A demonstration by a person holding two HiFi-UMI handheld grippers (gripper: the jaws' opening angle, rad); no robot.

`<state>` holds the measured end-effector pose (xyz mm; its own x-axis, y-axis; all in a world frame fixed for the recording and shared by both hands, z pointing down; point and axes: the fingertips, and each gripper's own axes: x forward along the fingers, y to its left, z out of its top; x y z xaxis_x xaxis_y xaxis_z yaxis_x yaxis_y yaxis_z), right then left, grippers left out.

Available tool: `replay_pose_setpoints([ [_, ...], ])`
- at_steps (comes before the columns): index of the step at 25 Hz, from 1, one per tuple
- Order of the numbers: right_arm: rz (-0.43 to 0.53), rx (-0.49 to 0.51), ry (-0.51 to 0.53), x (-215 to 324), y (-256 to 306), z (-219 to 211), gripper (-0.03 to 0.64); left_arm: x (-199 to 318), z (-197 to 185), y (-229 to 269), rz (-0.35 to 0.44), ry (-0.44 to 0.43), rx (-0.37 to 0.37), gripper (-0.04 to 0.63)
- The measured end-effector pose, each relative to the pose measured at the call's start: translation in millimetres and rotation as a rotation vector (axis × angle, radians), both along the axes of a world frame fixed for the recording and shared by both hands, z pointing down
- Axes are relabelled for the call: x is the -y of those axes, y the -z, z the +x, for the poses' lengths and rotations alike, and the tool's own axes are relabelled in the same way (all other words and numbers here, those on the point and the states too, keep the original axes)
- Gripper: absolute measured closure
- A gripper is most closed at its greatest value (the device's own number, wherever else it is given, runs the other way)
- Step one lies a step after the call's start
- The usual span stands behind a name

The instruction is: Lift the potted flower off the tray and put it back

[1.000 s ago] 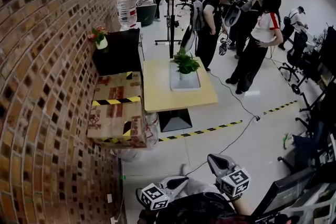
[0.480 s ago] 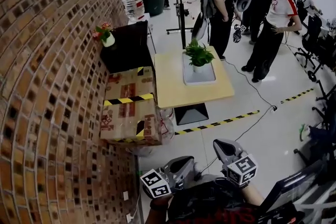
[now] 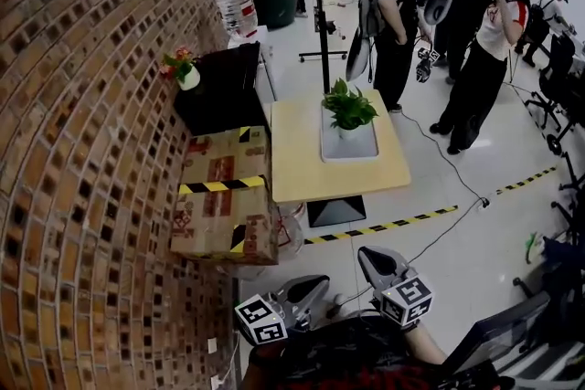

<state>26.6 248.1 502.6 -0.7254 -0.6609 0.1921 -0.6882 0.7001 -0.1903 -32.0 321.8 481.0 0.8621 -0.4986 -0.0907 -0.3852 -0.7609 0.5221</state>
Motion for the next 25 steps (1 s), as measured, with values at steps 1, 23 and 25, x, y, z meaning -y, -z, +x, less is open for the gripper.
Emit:
replay_pose_setpoints([
  [1,0.0,0.008,0.007,4.4,1.9,2.3,0.615,4.3,6.3,1.1,-0.005,-0.005,0.004,0.594],
  [23,-0.123,0.09,0.064,67.0,-33.7,72.8,0.615,79.9,88.4,16.7,0.13,0.063,0.153,0.594],
  [25,-0.13,0.093,0.068,74.6,-36.2,66.3,0.615,84.8,79.3,3.8,0.099,0.063,0.157,0.594],
])
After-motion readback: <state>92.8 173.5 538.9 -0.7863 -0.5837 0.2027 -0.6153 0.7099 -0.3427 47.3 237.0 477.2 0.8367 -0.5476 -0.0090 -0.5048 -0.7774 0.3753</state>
